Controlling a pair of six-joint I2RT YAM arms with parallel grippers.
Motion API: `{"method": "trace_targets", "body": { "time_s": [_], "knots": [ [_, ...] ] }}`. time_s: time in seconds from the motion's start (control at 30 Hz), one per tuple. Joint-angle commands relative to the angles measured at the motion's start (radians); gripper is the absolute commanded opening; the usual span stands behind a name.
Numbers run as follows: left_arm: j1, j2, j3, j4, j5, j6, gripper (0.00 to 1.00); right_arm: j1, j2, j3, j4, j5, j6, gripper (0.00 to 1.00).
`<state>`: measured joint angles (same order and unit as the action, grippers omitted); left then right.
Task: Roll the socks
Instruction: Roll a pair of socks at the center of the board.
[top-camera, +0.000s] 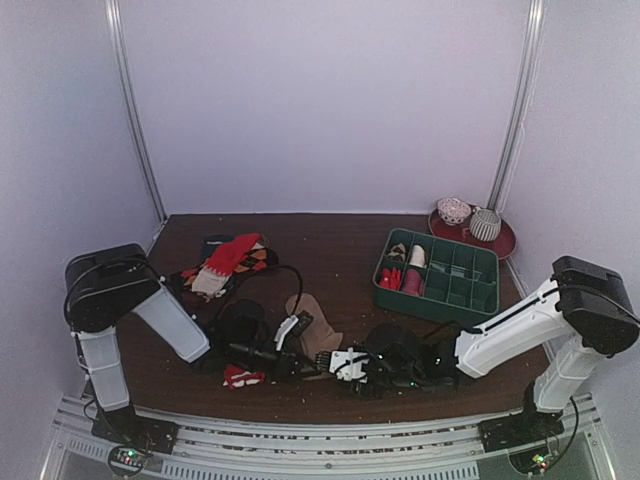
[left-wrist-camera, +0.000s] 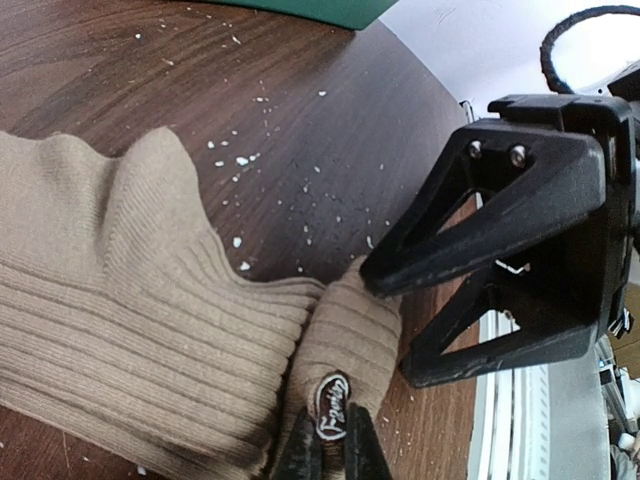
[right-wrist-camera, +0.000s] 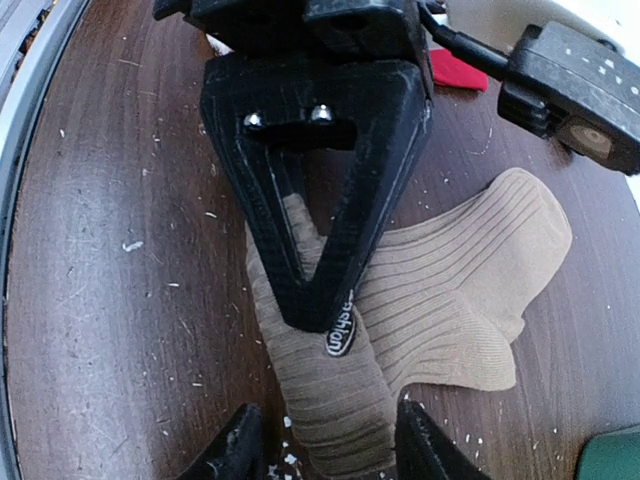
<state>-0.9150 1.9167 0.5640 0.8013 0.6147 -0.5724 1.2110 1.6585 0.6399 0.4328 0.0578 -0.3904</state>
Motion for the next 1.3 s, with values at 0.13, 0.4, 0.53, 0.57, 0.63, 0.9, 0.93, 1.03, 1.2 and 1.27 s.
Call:
{"method": "trace_targets", "body": {
  "time_s": [0.13,0.4,0.53,0.57,0.63,0.9,0.93,1.03,1.2,1.27],
  "knots": [
    [0.008,0.083,-0.046,-0.278,-0.008,-0.021,0.00,0.013,0.070,0.058,0.008,-0.011,-0.043,0.46],
    [0.011,0.086,-0.051,-0.263,0.021,-0.017,0.00,0.012,0.160,0.089,-0.022,0.008,0.005,0.28],
    [0.013,0.077,-0.033,-0.281,0.025,0.010,0.00,-0.006,0.169,0.106,-0.068,-0.051,0.068,0.14],
    [0.015,0.054,-0.029,-0.290,0.004,0.028,0.02,-0.020,0.165,0.113,-0.088,-0.081,0.088,0.10],
    [0.016,-0.014,-0.024,-0.329,-0.077,0.082,0.21,-0.048,0.144,0.112,-0.131,-0.154,0.127,0.08],
    [0.007,-0.418,-0.051,-0.383,-0.438,0.394,0.53,-0.175,0.151,0.268,-0.488,-0.566,0.234,0.08],
    [0.005,-0.452,-0.070,-0.357,-0.451,0.420,0.54,-0.194,0.179,0.307,-0.581,-0.605,0.249,0.08],
    [-0.005,-0.511,-0.140,-0.259,-0.433,0.494,0.57,-0.226,0.270,0.414,-0.736,-0.664,0.284,0.07],
    [-0.067,-0.476,-0.190,-0.154,-0.382,0.543,0.56,-0.258,0.377,0.531,-0.858,-0.744,0.345,0.08],
    [-0.094,-0.429,-0.176,-0.148,-0.377,0.547,0.55,-0.266,0.413,0.570,-0.891,-0.762,0.345,0.08]
  ]
}}
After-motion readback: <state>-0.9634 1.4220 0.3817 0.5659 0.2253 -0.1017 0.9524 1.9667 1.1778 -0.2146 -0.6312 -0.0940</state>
